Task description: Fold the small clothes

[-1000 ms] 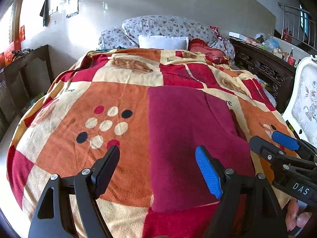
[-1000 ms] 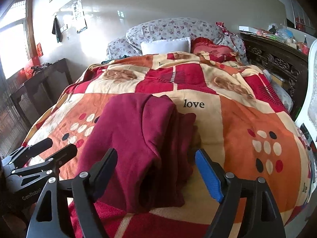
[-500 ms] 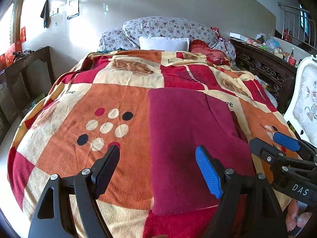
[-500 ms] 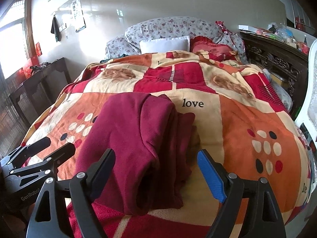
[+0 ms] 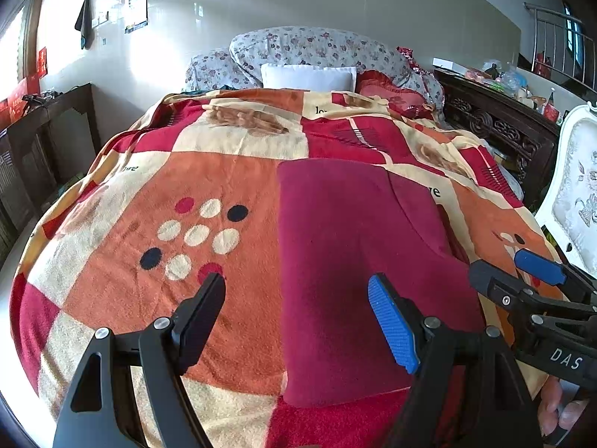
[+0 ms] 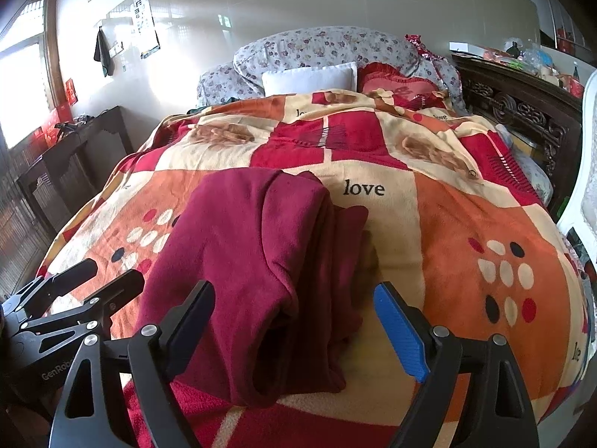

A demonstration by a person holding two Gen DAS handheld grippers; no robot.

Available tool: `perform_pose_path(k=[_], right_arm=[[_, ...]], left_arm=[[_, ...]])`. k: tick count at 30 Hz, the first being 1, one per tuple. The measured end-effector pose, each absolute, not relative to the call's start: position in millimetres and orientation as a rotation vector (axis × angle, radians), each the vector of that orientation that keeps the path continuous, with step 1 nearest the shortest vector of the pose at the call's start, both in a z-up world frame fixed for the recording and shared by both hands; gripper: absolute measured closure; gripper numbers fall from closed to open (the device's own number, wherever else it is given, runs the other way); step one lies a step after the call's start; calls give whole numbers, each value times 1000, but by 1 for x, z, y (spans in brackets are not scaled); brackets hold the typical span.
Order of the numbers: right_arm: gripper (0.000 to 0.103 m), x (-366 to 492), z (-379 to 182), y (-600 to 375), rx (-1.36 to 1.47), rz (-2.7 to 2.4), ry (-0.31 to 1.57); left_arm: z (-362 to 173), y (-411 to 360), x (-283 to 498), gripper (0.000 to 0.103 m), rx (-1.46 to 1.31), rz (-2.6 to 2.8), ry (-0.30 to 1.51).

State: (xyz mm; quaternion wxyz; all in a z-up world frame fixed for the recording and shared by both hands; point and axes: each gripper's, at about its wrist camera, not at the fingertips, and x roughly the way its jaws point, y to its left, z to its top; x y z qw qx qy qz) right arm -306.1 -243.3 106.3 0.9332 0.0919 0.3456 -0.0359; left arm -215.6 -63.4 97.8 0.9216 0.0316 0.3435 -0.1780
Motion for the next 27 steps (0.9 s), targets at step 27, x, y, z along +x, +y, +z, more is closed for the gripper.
perform_pose_path(k=[27], right_arm=[[12, -302, 99, -241, 188, -61, 739]], left_arm=[[89, -69, -216, 25, 74, -368, 704]])
